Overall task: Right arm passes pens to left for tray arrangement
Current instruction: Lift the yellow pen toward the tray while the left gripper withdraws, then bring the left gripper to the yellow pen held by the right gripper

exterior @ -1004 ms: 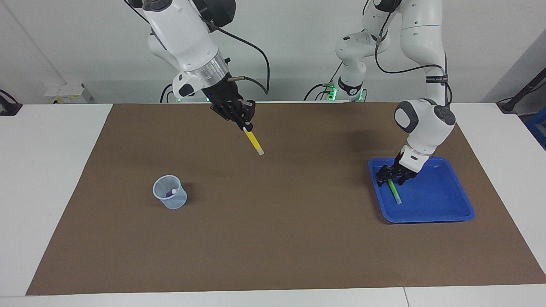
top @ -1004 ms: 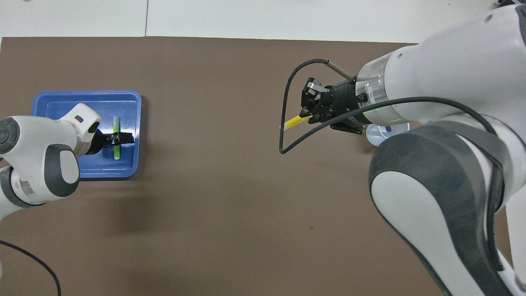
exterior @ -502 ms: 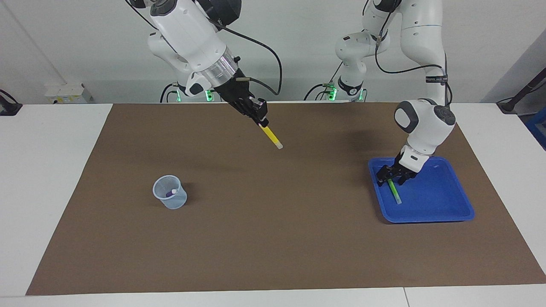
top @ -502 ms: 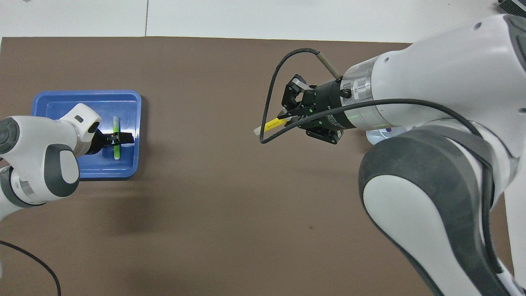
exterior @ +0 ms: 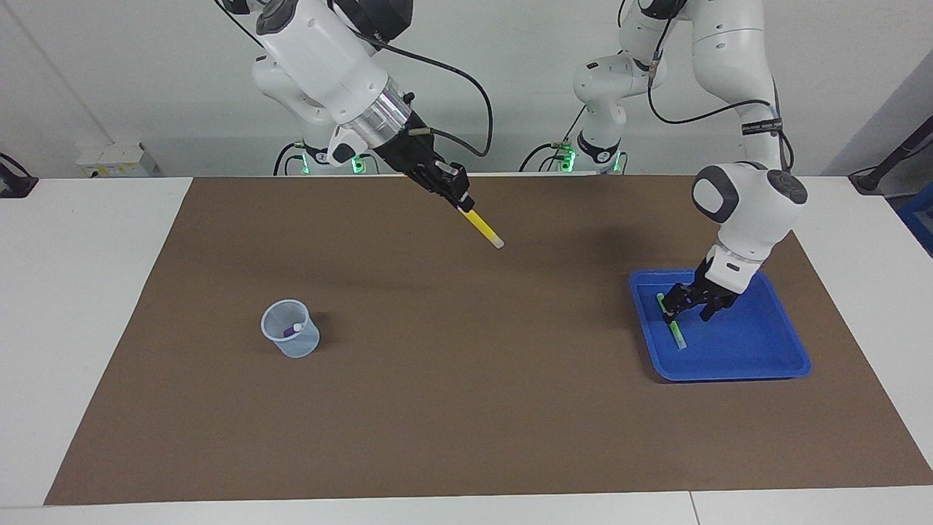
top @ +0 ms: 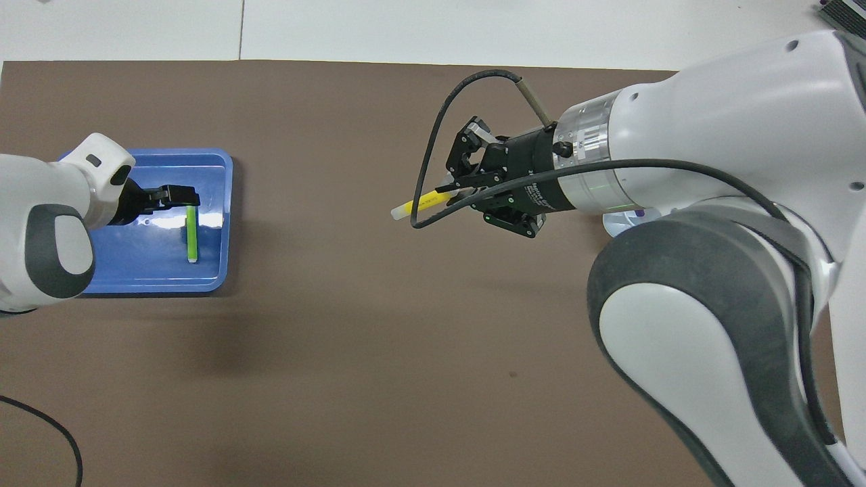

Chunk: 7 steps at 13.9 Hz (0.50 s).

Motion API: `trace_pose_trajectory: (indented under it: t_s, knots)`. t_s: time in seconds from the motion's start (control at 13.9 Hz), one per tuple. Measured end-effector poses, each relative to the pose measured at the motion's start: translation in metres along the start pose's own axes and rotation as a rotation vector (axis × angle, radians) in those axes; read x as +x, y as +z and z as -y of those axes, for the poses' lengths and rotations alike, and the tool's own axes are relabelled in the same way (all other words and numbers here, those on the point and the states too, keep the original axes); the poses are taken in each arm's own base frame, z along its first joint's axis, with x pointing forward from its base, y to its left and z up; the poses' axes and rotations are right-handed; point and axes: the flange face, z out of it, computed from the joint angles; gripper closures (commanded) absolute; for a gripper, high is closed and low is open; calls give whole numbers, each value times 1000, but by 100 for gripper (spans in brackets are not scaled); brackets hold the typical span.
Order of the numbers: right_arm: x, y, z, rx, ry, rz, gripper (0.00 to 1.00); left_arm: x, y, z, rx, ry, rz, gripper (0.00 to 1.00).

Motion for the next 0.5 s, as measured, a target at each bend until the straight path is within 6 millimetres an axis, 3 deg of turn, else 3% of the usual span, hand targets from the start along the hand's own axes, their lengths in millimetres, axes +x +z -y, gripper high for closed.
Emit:
trace_pose_trajectory:
  t_s: [0.22, 0.5]
  knots:
    - [-8, 5, 7, 44, -6, -12, 100, 10, -39, -15, -11, -148, 97, 1]
    - [-31, 20, 15, 68, 14, -10, 100, -7, -90, -43, -28, -258, 177, 0]
